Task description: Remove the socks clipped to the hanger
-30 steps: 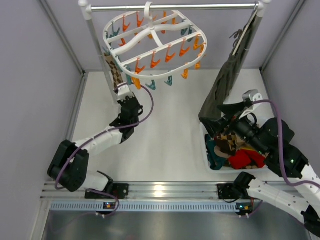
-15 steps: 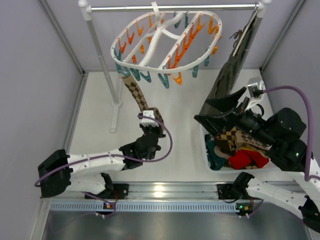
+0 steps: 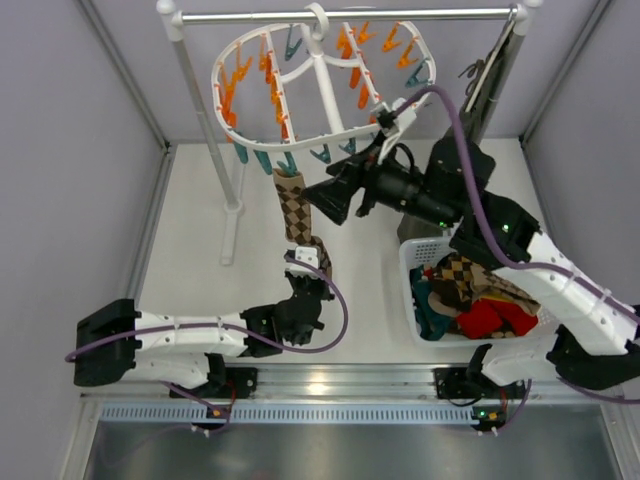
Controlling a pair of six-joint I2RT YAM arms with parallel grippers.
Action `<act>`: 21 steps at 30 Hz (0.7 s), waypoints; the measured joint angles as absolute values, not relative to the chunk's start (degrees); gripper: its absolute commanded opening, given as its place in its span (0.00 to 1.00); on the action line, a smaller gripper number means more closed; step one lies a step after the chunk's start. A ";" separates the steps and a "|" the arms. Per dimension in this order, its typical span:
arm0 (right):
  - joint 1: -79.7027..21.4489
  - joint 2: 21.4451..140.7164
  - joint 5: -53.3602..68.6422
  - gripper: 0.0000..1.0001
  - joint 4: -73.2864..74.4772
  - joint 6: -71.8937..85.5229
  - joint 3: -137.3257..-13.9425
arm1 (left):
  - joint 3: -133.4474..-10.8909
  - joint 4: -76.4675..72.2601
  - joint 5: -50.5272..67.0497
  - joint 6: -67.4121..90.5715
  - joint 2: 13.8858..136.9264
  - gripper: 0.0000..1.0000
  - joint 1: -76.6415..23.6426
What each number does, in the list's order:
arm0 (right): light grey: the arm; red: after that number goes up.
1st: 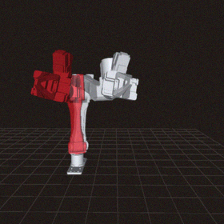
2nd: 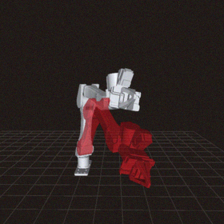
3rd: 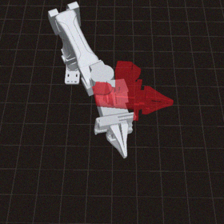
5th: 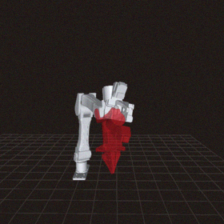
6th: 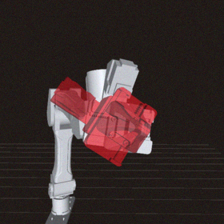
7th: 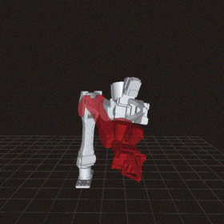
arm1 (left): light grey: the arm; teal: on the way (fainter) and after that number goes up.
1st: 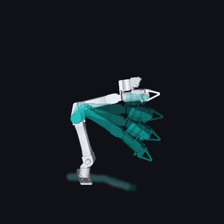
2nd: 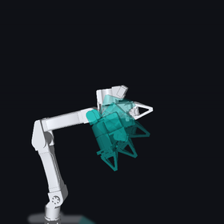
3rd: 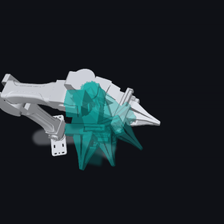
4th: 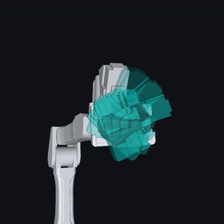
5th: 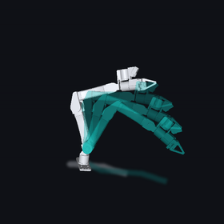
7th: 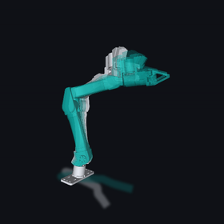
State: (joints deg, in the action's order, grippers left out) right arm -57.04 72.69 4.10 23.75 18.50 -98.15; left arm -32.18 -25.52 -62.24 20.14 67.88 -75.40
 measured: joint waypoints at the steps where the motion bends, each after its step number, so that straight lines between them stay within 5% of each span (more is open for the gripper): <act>1: -57.78 74.63 3.11 0.76 24.18 17.69 -99.96 | -31.73 -25.43 -62.13 20.10 67.44 0.00 -75.40; 21: -59.66 92.73 -11.51 0.73 27.90 8.47 -113.69 | -31.51 -25.65 -57.01 19.77 66.26 0.00 -75.44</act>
